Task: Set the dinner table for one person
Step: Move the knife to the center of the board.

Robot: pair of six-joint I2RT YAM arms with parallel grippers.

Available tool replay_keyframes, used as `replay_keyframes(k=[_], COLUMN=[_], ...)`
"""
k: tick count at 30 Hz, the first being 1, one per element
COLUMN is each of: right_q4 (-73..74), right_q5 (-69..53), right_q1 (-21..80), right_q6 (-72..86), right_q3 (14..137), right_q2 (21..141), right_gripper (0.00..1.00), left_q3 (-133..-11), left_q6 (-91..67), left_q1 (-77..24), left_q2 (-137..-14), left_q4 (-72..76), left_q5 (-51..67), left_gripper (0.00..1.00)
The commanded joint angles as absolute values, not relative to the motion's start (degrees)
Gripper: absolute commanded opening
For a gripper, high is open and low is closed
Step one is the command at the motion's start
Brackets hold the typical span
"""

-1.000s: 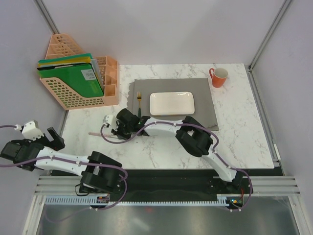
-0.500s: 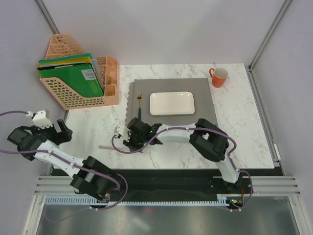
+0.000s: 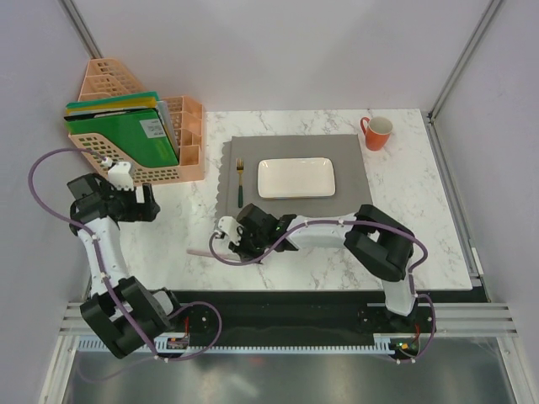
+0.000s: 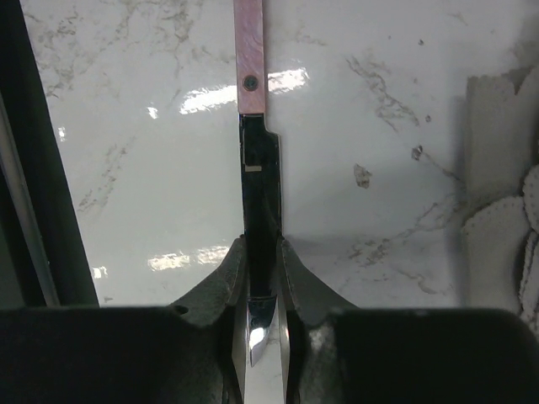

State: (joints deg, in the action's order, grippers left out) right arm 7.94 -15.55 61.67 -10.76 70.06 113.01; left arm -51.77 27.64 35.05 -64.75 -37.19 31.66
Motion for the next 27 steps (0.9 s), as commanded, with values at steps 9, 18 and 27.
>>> replay_keyframes(k=[9,18,27], right_q4=[15.91,20.73,26.10], right_q5=[-11.69,-12.21,-15.11], right_q1=[53.35,53.26,53.26], right_q6=[-14.06,-14.68,-13.71], right_q3=[59.07,58.88,60.03], right_q2=[109.34,105.29,104.42], right_gripper=[0.00,0.00,0.00], left_q3=[-51.68,-58.35,-66.62], left_q6=[20.48,18.63,21.61], left_q1=[22.34,5.56,-9.04], left_q2=[-66.44,-72.50,-81.65], left_q4=[-31.55,-31.29,-31.11], left_q5=[24.18,15.31,9.14], left_gripper=[1.00,1.00,1.00])
